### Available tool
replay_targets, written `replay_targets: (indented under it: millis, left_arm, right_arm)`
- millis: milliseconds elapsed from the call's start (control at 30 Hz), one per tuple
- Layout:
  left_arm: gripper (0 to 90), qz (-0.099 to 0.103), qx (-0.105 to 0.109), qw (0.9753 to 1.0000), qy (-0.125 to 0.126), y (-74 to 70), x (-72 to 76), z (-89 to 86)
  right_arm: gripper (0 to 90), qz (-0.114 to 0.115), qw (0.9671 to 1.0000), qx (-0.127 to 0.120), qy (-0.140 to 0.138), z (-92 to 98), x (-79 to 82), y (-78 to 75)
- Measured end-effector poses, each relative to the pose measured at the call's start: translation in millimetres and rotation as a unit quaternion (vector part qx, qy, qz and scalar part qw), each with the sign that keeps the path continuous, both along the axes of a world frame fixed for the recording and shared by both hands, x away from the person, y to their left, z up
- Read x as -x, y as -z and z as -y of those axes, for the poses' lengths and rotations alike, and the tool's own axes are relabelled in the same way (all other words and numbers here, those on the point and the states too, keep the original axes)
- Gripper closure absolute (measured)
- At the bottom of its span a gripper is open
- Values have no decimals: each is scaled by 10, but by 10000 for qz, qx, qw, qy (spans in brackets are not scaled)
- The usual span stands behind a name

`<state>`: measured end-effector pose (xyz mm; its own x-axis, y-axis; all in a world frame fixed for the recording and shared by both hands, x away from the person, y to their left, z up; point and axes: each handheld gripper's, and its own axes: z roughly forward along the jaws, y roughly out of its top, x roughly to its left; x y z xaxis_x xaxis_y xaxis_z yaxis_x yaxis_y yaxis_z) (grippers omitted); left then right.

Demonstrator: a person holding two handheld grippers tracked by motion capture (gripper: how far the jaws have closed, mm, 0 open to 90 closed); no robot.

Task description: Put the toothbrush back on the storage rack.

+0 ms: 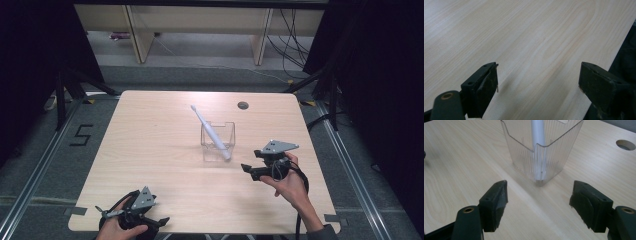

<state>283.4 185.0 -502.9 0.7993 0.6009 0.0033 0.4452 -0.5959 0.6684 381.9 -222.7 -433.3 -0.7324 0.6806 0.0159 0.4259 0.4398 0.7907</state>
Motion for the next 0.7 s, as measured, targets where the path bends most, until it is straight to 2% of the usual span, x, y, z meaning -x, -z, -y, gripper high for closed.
replay_targets:
  millis: [33,67,100,367,467,533,567,700]
  left_arm:
    - [151,-1,2,10000,-2,1,0,0]
    - [151,-3,-1,10000,-2,1,0,0]
    - [151,-6,3,10000,-3,2,1,0]
    - [152,-48,-15,10000,4,4,-9,-3]
    - [152,-53,-16,10000,4,6,-8,-1]
    - [152,-55,-18,10000,4,6,-9,-2]
    - [152,-55,-16,10000,0,6,-10,-2]
    - [152,-35,16,10000,-16,10,-4,0]
  right_arm:
    - [297,-61,10000,1,28,1,11,7]
    - [297,45,10000,26,23,9,10,18]
    - [296,-37,10000,8,31,10,22,47]
    - [294,-173,9998,12,62,49,57,145]
    - [291,-155,9997,13,172,72,84,162]
    - [291,-102,9999,7,120,90,91,167]
    - [291,-271,9994,-42,204,90,133,167]
    - [291,-175,9998,-29,119,117,138,184]
